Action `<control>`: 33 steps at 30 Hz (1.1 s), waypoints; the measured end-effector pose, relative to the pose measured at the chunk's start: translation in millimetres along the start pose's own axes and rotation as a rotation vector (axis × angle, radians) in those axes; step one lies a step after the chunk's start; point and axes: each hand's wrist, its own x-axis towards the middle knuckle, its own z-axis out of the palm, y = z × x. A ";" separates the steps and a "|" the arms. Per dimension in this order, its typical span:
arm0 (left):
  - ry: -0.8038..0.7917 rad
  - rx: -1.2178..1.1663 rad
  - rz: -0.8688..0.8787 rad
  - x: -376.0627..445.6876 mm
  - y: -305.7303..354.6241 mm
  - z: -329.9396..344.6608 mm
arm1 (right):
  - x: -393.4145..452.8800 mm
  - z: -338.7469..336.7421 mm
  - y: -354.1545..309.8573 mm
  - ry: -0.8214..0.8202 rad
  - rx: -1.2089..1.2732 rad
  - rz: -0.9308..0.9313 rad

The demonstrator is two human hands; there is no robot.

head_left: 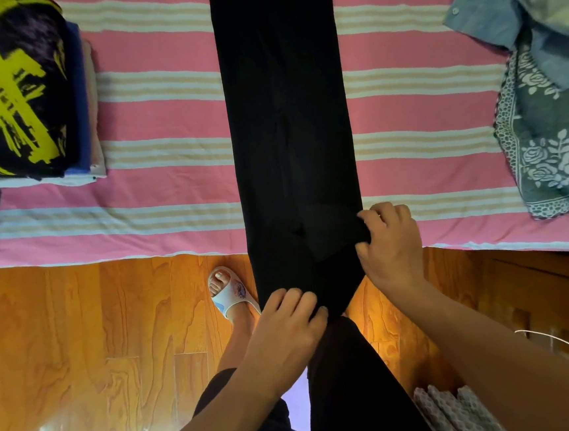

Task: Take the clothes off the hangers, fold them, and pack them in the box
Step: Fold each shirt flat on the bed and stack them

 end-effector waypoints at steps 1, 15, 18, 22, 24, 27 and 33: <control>0.001 -0.001 0.000 -0.9 1.1 -0.6 | 0.2 -0.5 -4.2 0.015 0.098 0.041; -0.052 -0.105 0.074 -0.6 -0.2 -0.1 | 25.7 -10.4 -2.2 0.001 1.584 1.254; -0.047 -0.092 0.082 2.7 0.7 -4.1 | 19.3 -11.7 15.1 -0.043 1.504 1.144; -0.040 -0.064 0.104 0.3 0.2 -8.6 | 12.4 -32.9 12.8 0.039 1.113 0.873; -0.032 -0.072 0.100 -3.4 -0.7 -10.1 | 1.7 -44.9 -5.4 -0.030 0.910 0.509; 0.021 -0.112 0.091 -10.5 -2.0 -10.0 | -22.3 -43.5 -28.7 -0.243 0.425 -0.152; 0.094 -0.102 0.029 -17.8 -5.2 -12.2 | -61.2 -6.5 -34.3 -0.358 0.103 -0.686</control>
